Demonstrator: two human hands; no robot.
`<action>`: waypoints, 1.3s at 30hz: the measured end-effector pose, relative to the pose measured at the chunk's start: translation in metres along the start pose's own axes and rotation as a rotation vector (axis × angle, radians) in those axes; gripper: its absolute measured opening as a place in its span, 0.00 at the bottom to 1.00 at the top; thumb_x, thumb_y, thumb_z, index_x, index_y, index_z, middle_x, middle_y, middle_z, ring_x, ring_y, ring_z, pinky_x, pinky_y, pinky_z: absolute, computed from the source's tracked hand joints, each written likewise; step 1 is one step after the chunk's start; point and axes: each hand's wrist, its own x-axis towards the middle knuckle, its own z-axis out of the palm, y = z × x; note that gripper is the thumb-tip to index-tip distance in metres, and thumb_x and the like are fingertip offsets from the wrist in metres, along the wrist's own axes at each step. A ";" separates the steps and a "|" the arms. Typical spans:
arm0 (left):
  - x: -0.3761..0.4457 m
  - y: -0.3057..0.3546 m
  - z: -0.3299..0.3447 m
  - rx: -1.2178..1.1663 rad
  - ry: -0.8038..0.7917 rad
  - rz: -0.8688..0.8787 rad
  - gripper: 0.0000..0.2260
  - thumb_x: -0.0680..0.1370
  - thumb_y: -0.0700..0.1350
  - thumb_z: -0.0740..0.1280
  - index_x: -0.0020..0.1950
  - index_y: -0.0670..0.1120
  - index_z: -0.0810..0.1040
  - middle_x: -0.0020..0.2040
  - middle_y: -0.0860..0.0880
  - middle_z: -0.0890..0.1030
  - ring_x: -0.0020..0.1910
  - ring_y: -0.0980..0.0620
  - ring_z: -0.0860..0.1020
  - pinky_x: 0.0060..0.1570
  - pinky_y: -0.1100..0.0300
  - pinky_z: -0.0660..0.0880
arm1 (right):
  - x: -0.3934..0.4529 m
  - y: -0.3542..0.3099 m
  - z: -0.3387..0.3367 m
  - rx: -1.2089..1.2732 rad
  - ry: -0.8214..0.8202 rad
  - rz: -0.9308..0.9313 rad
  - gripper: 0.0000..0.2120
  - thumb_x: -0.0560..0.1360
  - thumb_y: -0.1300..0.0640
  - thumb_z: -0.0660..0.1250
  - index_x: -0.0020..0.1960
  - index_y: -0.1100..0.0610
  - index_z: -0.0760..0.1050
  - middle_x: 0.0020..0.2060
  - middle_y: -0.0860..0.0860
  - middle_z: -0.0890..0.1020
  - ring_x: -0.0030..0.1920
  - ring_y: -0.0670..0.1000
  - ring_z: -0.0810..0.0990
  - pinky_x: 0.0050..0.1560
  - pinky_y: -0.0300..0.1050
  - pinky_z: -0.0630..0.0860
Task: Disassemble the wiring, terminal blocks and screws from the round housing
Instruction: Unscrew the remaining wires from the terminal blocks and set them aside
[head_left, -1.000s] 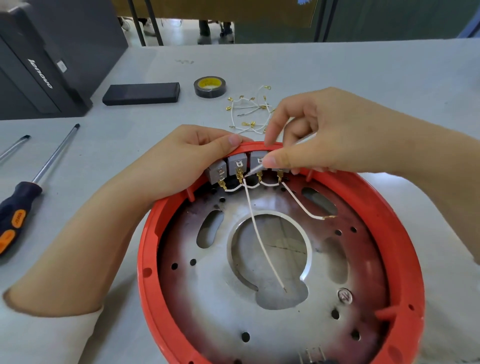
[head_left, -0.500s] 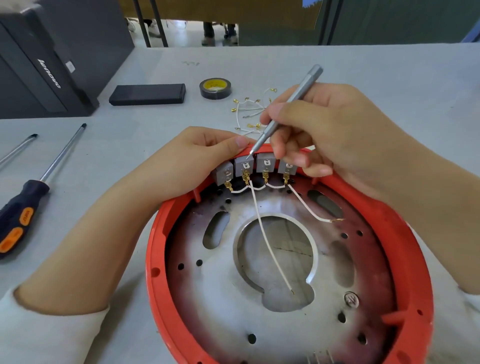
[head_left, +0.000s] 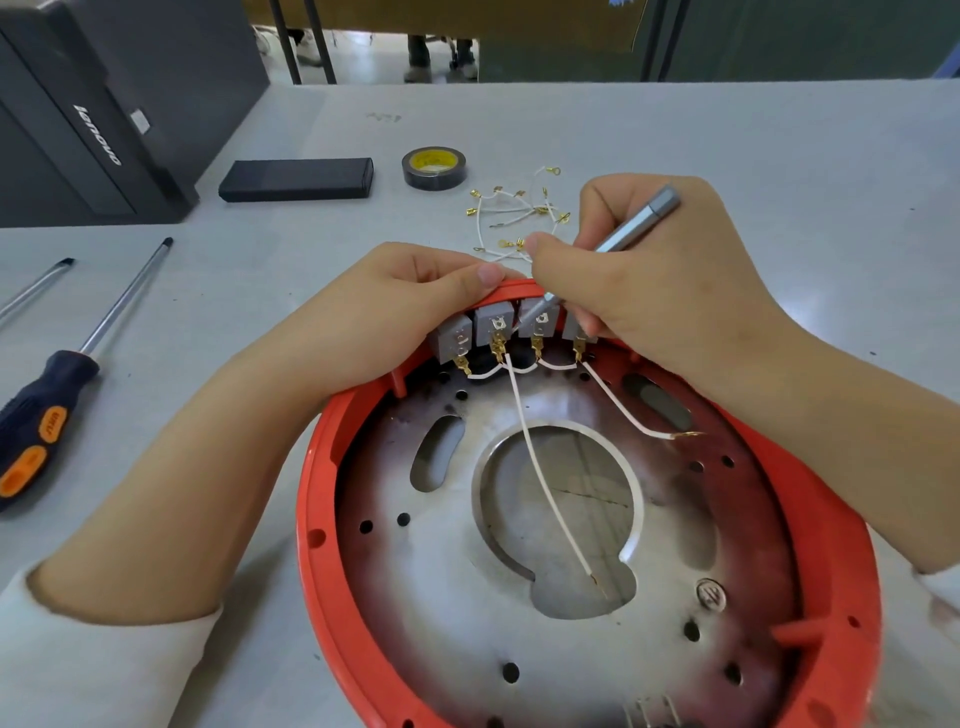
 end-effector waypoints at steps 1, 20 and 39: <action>0.000 0.000 0.000 -0.002 0.001 0.001 0.10 0.81 0.49 0.61 0.49 0.54 0.83 0.44 0.57 0.86 0.45 0.61 0.83 0.44 0.75 0.74 | 0.001 0.001 0.001 -0.001 0.001 -0.001 0.20 0.72 0.61 0.70 0.28 0.56 0.63 0.16 0.49 0.71 0.17 0.44 0.67 0.22 0.31 0.63; 0.001 0.001 0.000 0.025 0.007 0.023 0.11 0.81 0.48 0.61 0.47 0.56 0.83 0.46 0.57 0.85 0.49 0.60 0.82 0.47 0.74 0.74 | 0.006 -0.005 0.006 -0.020 -0.129 0.043 0.18 0.71 0.63 0.66 0.29 0.56 0.61 0.18 0.53 0.71 0.14 0.44 0.65 0.18 0.32 0.60; 0.000 0.001 -0.001 0.140 0.022 0.010 0.11 0.81 0.52 0.61 0.46 0.58 0.83 0.43 0.56 0.86 0.45 0.58 0.83 0.49 0.67 0.75 | 0.007 -0.003 0.009 -0.054 -0.027 0.006 0.16 0.69 0.66 0.64 0.29 0.57 0.59 0.24 0.61 0.67 0.15 0.46 0.65 0.18 0.35 0.60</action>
